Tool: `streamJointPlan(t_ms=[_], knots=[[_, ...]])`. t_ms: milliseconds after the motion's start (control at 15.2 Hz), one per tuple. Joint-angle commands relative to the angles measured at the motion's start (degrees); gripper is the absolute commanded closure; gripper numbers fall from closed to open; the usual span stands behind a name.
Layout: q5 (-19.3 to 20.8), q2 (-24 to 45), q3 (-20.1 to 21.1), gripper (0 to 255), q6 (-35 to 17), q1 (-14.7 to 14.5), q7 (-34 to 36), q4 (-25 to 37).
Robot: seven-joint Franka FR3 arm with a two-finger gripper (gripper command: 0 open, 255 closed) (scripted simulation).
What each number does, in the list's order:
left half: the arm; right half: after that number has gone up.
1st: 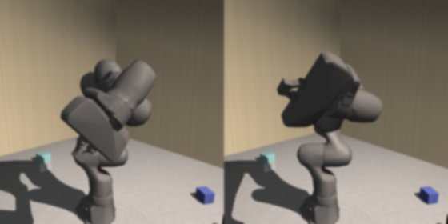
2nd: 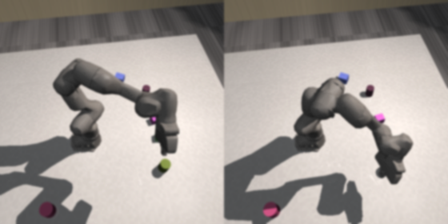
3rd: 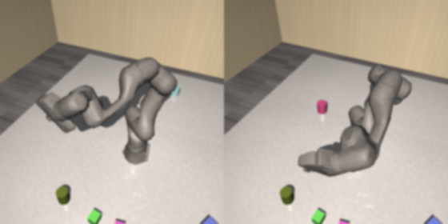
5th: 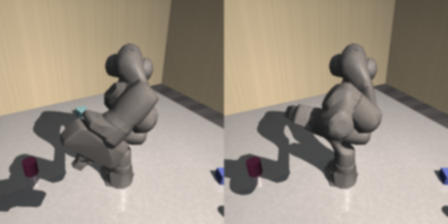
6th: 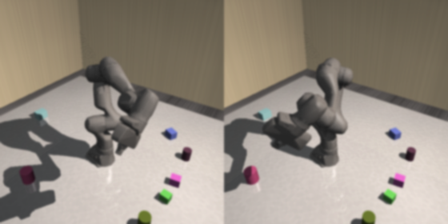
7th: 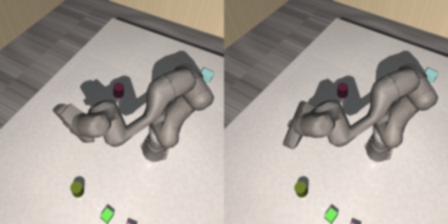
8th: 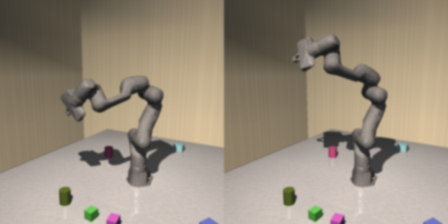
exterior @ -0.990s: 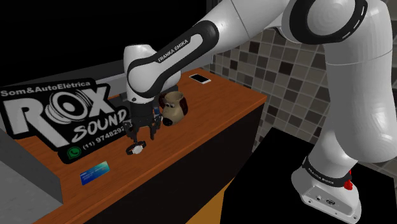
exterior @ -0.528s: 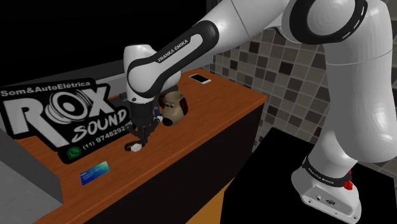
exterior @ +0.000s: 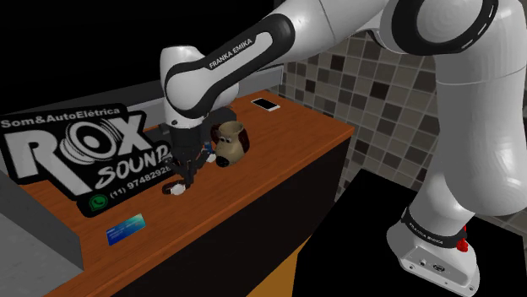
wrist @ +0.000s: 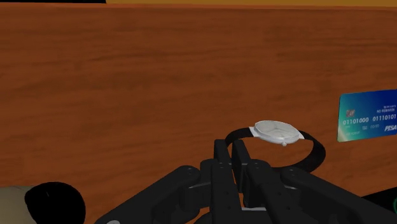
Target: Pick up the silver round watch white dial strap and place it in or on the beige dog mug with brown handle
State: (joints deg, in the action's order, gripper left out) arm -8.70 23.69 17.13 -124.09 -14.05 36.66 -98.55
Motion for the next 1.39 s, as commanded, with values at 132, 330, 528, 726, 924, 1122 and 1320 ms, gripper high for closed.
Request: streamJointPlan(t_ms=[132, 330, 528, 726, 924, 1122, 1320], knots=[[-0.1, -1.2, 0.1, 255, 2.5, 0.2, 0.3, 1.3], [-0.2, -2.1, 0.1, 255, 4.5, 0.3, 0.6, 2.5], [-0.2, -2.8, 0.2, 255, 6.5, 0.3, 0.9, 3.8], [-0.2, -3.4, 0.2, 255, 8.5, 0.4, 1.3, 5.2], [-0.2, -4.0, 0.3, 255, 10.6, 0.4, 1.6, 6.8], [-0.2, -4.4, 0.3, 255, 12.7, 0.4, 2.0, 8.5], [-0.2, -4.7, 0.3, 255, 14.8, 0.4, 2.4, 10.4]])
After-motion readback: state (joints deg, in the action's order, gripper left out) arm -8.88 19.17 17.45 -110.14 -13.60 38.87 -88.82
